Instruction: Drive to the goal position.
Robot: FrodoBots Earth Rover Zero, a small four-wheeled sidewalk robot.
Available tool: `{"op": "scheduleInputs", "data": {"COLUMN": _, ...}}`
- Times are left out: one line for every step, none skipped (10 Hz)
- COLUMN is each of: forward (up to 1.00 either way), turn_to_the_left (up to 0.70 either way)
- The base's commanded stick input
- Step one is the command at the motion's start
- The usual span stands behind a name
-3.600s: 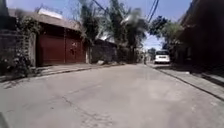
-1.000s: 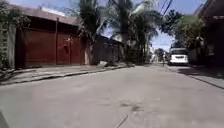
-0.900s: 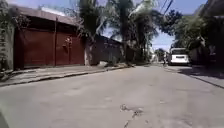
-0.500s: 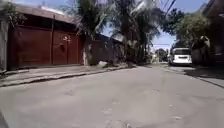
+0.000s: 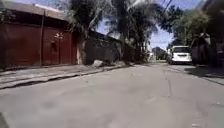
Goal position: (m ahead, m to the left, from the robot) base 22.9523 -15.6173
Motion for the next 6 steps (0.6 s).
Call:
{"op": "scheduleInputs", "data": {"forward": 1.0, "turn_to_the_left": -0.07}}
{"op": "scheduleInputs", "data": {"forward": 0.99, "turn_to_the_left": -0.1}}
{"op": "scheduleInputs", "data": {"forward": 0.98, "turn_to_the_left": -0.07}}
{"op": "scheduleInputs", "data": {"forward": 0.97, "turn_to_the_left": -0.05}}
{"op": "scheduleInputs", "data": {"forward": 0.95, "turn_to_the_left": -0.02}}
{"op": "scheduleInputs", "data": {"forward": 0.92, "turn_to_the_left": -0.01}}
